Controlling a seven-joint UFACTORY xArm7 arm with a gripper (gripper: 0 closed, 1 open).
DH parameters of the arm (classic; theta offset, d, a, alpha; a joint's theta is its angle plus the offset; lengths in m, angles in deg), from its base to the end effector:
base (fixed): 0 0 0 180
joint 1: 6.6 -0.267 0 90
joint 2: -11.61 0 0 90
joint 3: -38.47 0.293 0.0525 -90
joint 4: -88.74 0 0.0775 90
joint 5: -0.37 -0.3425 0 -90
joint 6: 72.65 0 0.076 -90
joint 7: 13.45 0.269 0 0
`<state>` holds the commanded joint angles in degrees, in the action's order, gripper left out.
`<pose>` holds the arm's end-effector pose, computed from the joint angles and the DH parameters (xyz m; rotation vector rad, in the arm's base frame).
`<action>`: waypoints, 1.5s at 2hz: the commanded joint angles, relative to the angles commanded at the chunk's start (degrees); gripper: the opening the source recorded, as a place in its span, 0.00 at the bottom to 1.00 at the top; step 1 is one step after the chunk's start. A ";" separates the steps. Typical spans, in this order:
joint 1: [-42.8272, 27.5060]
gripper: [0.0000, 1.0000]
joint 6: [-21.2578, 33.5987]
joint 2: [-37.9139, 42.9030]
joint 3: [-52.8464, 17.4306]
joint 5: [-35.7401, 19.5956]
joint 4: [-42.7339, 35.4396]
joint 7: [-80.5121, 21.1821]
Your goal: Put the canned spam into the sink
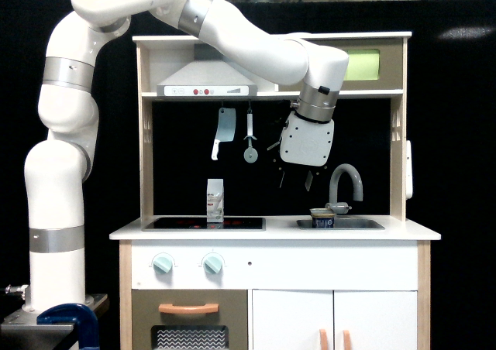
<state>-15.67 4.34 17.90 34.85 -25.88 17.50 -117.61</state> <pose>0.4439 0.1511 0.2210 -1.7174 -2.0780 -0.2607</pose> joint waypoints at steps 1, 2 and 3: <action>2.01 1.00 0.59 -3.70 -0.60 0.80 4.14 -2.31; 2.63 1.00 1.03 -3.17 -0.76 0.96 3.46 -2.91; 3.57 1.00 2.18 -1.40 -0.93 1.16 0.92 -3.57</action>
